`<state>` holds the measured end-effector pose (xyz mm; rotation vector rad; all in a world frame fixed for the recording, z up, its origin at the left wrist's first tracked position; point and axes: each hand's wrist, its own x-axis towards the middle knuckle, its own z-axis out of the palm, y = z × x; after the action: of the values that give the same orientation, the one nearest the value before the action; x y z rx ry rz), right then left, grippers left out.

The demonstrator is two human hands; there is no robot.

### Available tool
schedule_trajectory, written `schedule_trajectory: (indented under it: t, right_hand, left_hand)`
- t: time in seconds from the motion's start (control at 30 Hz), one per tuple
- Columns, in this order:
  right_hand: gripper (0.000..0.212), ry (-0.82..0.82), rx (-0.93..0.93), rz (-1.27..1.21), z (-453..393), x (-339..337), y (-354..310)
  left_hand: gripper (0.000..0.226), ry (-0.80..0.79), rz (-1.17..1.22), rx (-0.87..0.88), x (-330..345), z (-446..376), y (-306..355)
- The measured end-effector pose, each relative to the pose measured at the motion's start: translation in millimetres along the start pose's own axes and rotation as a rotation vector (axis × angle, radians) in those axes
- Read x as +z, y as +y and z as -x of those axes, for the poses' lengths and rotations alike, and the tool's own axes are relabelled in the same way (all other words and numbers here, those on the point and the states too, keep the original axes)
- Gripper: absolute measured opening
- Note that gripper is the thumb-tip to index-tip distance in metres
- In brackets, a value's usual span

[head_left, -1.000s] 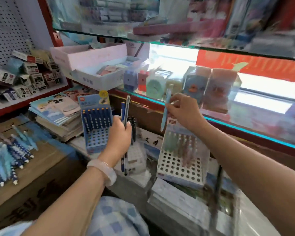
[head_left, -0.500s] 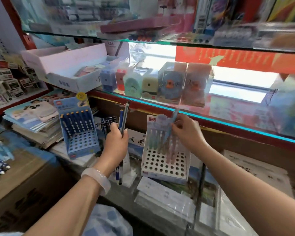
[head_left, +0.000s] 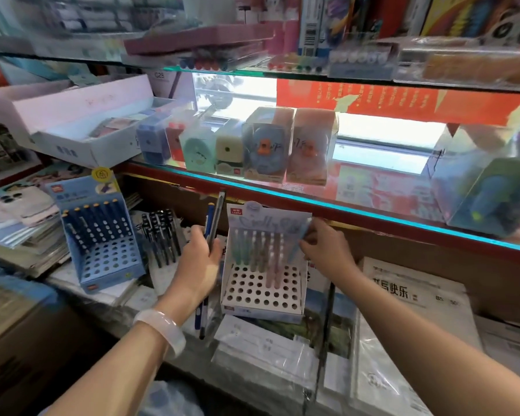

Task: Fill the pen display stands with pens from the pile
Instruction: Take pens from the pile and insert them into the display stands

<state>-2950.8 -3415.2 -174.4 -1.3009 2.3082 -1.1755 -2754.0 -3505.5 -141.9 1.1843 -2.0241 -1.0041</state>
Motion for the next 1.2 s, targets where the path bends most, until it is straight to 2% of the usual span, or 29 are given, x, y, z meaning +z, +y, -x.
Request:
schedule_trajectory:
  t: [0.27,0.57,0.7,0.9,1.03,1.2]
  right_hand:
    - [0.022,0.012,0.006,0.254,-3.1,17.6,8.9]
    - [0.020,0.004,0.045,0.293,-9.3,26.7,14.1]
    - [0.011,-0.054,0.122,0.375,-9.0,32.8,14.7]
    - [0.023,0.011,0.196,0.555,-10.3,50.0,5.0]
    - [0.022,-0.019,0.316,0.615,-15.6,59.5,-1.3]
    - [0.018,-0.044,0.300,0.631,-15.0,56.9,-3.2]
  left_hand:
    - [0.007,0.009,-0.061,-0.003,-0.6,-1.4,-10.3]
    - [0.007,-0.015,-0.005,-0.029,0.8,-1.5,-16.1]
    - [0.007,-0.017,0.026,-0.035,1.8,-1.8,-17.7]
    - [0.005,-0.002,0.025,-0.027,-0.6,-0.4,-20.7]
    - [0.004,0.008,-0.004,-0.005,-3.3,-0.7,-21.4]
    - [0.004,0.016,0.006,0.012,-6.0,0.3,-23.5]
